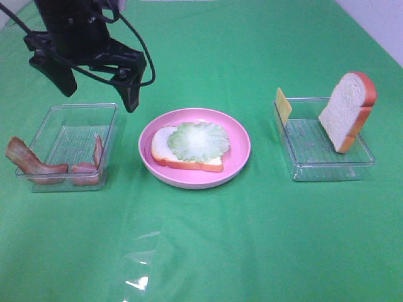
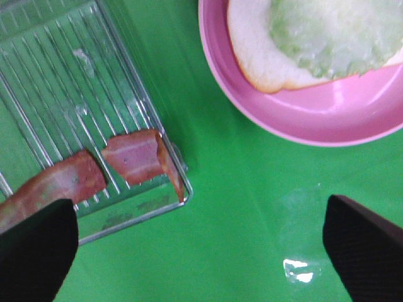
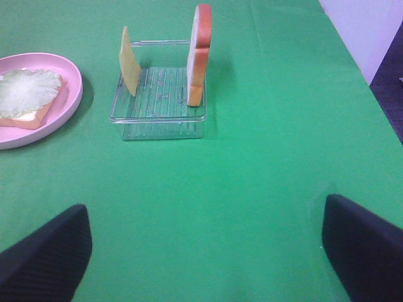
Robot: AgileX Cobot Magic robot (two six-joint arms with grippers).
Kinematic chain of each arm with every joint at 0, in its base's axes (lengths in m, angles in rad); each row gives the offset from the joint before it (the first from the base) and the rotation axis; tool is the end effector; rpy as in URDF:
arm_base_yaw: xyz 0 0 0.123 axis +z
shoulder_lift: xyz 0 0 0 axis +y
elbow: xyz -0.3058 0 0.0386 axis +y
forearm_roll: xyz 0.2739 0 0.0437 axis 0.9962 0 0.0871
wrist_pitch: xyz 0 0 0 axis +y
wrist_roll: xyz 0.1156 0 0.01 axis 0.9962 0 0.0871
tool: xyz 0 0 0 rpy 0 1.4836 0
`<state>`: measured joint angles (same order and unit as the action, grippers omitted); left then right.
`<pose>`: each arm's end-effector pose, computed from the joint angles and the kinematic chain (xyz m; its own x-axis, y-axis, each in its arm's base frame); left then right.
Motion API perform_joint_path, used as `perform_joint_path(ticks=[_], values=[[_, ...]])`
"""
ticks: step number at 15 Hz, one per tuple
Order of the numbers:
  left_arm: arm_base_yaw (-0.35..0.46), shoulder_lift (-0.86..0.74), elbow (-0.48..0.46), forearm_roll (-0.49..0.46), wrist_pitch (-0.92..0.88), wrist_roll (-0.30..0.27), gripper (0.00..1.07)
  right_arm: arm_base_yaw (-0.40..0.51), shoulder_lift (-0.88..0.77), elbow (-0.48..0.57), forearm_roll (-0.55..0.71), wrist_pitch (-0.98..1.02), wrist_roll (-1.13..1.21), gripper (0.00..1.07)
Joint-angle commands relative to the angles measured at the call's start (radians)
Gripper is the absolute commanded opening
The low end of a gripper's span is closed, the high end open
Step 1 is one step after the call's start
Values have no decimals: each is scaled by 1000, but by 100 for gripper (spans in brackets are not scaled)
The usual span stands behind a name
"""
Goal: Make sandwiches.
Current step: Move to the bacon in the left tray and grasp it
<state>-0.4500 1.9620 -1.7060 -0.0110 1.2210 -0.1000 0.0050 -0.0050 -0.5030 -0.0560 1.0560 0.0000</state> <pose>0.4039 -0.1964 0.2498 -0.9262 0.3324 -0.1780 0.3425 0.9391 -0.0288 0.0159 -0.0056 0.2799 -0.4450 -0.0298 -0.8951 0.0264 0.9986 -0.0463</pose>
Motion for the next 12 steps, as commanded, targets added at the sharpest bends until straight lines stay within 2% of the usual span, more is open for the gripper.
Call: perform_joint_path(ticks=[1, 4, 10, 12], values=[[1, 5, 64, -5, 72, -38, 100, -7, -21, 3, 1, -7, 0, 96], [1, 53, 74, 26, 51, -45, 100, -7, -21, 3, 1, -7, 0, 96], [1, 175, 74, 25, -25, -69, 100, -7, -21, 3, 1, -7, 0, 96], [15, 191, 74, 31, -31, -92, 99, -7, -21, 3, 1, -7, 0, 96]])
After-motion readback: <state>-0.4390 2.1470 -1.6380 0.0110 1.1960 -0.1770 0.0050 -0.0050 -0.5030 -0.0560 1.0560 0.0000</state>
